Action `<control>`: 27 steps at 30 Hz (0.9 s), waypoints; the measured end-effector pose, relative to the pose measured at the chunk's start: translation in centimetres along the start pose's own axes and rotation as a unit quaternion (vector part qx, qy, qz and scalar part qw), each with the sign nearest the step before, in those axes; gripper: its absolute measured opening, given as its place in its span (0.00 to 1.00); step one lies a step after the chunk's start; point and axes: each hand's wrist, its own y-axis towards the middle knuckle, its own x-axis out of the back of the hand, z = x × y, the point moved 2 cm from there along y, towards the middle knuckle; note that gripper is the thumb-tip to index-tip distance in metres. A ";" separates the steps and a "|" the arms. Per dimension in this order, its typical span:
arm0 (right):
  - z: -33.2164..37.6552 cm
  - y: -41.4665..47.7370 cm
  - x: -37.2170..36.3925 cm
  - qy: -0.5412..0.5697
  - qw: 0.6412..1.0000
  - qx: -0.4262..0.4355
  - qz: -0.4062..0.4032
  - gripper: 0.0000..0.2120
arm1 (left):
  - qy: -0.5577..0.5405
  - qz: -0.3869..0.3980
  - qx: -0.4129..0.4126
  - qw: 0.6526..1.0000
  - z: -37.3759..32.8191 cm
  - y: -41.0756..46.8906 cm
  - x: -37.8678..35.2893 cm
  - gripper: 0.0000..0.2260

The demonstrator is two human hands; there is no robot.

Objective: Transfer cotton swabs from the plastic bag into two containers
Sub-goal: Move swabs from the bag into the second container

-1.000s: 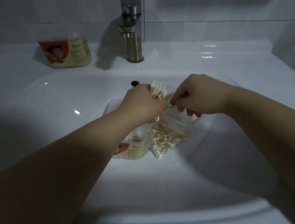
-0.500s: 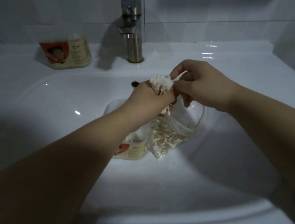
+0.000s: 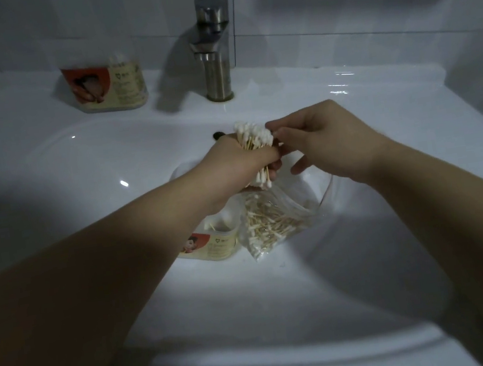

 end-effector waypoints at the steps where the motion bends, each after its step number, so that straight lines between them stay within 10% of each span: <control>1: 0.0 0.0 0.0 0.003 1.000 -0.014 0.002 0.14 | 0.005 -0.013 0.008 1.000 0.0 0.0 0.0 0.02; 10: -0.2 -1.3 -1.7 -0.335 0.906 -0.052 0.255 0.11 | 0.002 -0.043 0.021 0.999 0.0 0.2 0.2 0.03; 20: -0.8 -1.2 -5.0 -0.492 0.809 0.063 0.316 0.10 | 0.028 -0.025 0.008 0.999 0.1 0.2 0.1 0.01; 27: -0.8 -0.8 -4.5 -0.529 0.802 0.068 0.268 0.16 | 0.048 -0.010 0.000 0.999 0.3 0.2 -0.1 0.03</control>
